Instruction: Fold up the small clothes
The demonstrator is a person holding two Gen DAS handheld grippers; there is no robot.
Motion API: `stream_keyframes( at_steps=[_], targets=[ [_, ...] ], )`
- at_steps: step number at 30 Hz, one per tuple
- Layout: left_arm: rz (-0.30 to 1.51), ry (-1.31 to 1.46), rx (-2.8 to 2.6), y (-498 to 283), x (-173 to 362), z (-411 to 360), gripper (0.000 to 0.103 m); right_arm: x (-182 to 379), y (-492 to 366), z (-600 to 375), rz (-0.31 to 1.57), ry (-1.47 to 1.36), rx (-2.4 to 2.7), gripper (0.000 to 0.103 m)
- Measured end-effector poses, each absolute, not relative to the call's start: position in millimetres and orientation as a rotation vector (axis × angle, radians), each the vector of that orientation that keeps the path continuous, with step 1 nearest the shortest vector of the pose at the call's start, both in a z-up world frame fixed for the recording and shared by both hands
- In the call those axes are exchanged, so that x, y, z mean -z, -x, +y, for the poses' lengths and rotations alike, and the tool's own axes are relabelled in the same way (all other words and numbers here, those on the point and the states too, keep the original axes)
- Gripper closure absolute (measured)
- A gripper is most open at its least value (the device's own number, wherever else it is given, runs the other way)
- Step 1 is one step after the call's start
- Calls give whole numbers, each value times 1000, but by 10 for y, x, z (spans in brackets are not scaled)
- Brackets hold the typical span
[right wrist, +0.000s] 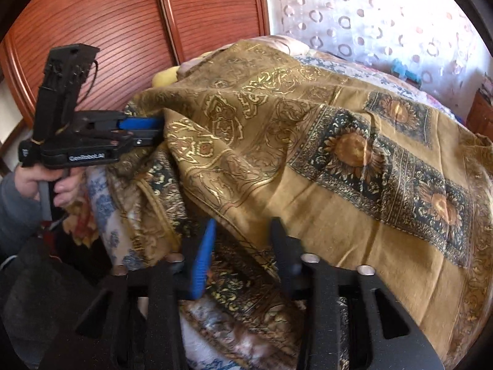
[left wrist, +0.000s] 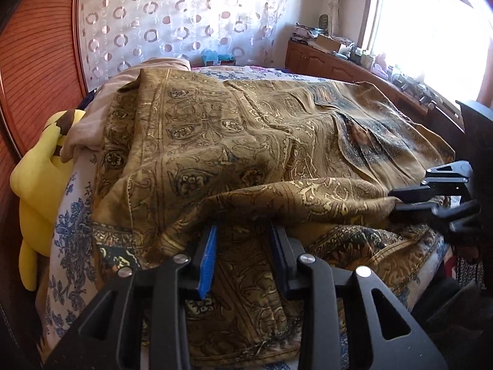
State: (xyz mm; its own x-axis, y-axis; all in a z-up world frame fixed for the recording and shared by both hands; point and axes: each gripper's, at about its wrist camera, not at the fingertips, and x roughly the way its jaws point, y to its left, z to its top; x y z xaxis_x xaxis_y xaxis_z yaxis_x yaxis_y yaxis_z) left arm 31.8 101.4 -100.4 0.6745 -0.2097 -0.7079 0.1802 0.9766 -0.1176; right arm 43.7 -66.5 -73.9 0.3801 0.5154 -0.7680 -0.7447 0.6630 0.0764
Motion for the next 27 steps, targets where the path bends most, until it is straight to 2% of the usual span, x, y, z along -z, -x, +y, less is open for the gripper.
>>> stream_keyframes(
  at_steps=[2, 5, 12, 14, 15, 16, 18, 20, 27],
  targets=[
    [786, 41, 232, -287, 946, 1015, 97, 731, -443, -670, 860, 303, -836, 99],
    [748, 57, 255, -155, 756, 1040, 101, 631, -397, -710, 841, 275, -874, 100],
    [668, 49, 249, 200, 284, 1107, 101, 231, -285, -966, 795, 167, -919, 100],
    [661, 34, 234, 232, 218, 1120, 101, 206, -265, -979, 800, 176, -924, 97],
    [659, 33, 223, 238, 201, 1138, 96, 222, -243, -977, 811, 195, -924, 97],
    [658, 37, 219, 230, 197, 1162, 93, 237, -230, -980, 817, 211, -914, 93],
    [667, 46, 215, 192, 225, 1192, 84, 275, -228, -978, 826, 229, -880, 60],
    [686, 30, 188, 135, 291, 1192, 78, 293, -244, -999, 830, 212, -876, 59],
    [755, 31, 129, -2, 544, 1260, 72, 279, -293, -1056, 803, 209, -817, 56]
  ],
)
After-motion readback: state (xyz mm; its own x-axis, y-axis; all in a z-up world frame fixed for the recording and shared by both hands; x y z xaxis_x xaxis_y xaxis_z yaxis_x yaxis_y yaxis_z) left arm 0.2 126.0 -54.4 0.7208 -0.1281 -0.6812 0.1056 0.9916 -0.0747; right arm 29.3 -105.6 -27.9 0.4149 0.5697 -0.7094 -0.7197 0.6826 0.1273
